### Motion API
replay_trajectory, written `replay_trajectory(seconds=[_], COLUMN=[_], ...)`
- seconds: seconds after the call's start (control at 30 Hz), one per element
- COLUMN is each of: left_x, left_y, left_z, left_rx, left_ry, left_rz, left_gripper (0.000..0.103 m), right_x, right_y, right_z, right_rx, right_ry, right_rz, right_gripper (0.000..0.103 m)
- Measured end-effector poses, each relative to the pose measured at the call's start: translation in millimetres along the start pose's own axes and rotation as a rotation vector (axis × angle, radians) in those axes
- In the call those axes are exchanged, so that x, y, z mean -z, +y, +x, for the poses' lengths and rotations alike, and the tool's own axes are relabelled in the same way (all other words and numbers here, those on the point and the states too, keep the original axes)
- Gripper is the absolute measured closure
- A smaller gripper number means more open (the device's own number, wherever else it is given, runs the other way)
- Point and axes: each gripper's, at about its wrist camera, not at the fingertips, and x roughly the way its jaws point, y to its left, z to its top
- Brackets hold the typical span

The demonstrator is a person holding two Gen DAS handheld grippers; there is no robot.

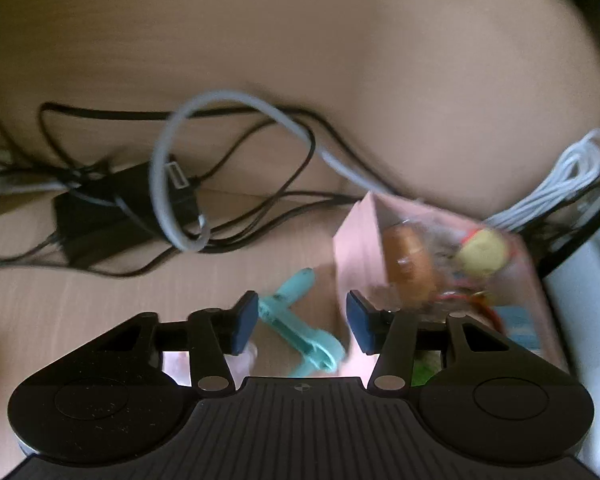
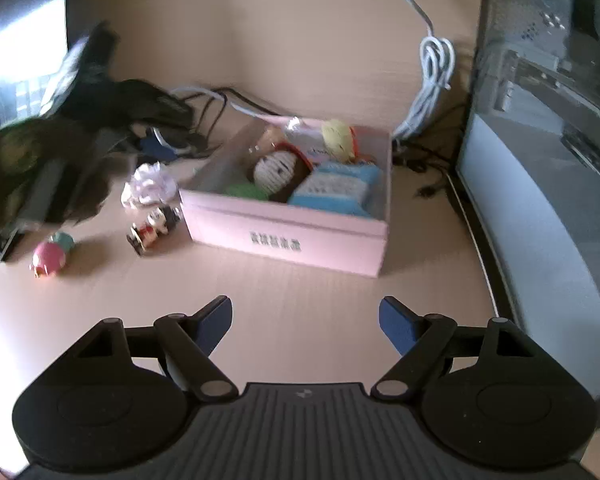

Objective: Organize objects
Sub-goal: 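Reach for and grasp the red-and-white figure keychain with the left gripper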

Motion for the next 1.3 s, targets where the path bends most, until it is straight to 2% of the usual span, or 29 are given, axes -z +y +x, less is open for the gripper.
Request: replay_trajectory(seconds=[0.03, 0.07, 0.17, 0.27, 0.57, 0.8, 0.9, 1.1, 1.2, 1.27, 1.3], left_x=[-1.4, -2.2, 0.8, 8.3, 59.1, 112.8, 133.0, 157.0, 170.2, 184.2, 191.1], left_y=[-1.5, -2.5, -5.5, -5.0, 7.0, 9.9, 7.1, 15.9, 30.8, 39.7, 40.5], left_z=[9.5, 16.9, 30.5, 27.0, -20.0, -59.8, -82.8, -142.4, -161.1, -168.2, -168.8], left_rx=[-0.029, -0.047, -0.049, -0.029, -0.014, 0.075, 0.123, 0.171, 0.171, 0.141, 0.127], left_ry=[0.015, 0.029, 0.063, 0.06, 0.069, 0.097, 0.066, -0.062, -0.072, -0.061, -0.054], left_rz=[0.009, 0.011, 0.029, 0.037, 0.131, 0.147, 0.152, 0.131, 0.104, 0.118, 0.134], left_gripper=[0.06, 0.062, 0.062, 0.064, 0.066, 0.067, 0.067, 0.067, 0.067, 0.067, 0.067], right_x=[2.5, 4.6, 10.3, 14.5, 14.0, 16.1, 21.0, 35.3, 41.4, 45.1, 46.5], right_y=[-1.3, -3.6, -12.4, -19.4, 0.1, 31.1, 37.4, 40.5, 41.4, 46.2, 48.4], right_z=[-1.6, -2.9, -6.4, -6.0, 1.6, 13.3, 20.9, 36.3, 43.5, 45.2, 45.4], right_rx=[0.007, 0.015, 0.027, 0.035, -0.01, -0.062, -0.06, -0.022, -0.012, 0.004, 0.007], right_ry=[0.003, 0.006, 0.014, 0.03, 0.04, 0.054, 0.075, 0.12, 0.137, 0.125, 0.119], right_rz=[-0.002, -0.002, 0.013, 0.037, 0.01, -0.027, -0.015, 0.045, 0.071, 0.066, 0.066], right_gripper=[0.022, 0.022, 0.022, 0.022, 0.021, 0.019, 0.018, 0.014, 0.013, 0.004, 0.004])
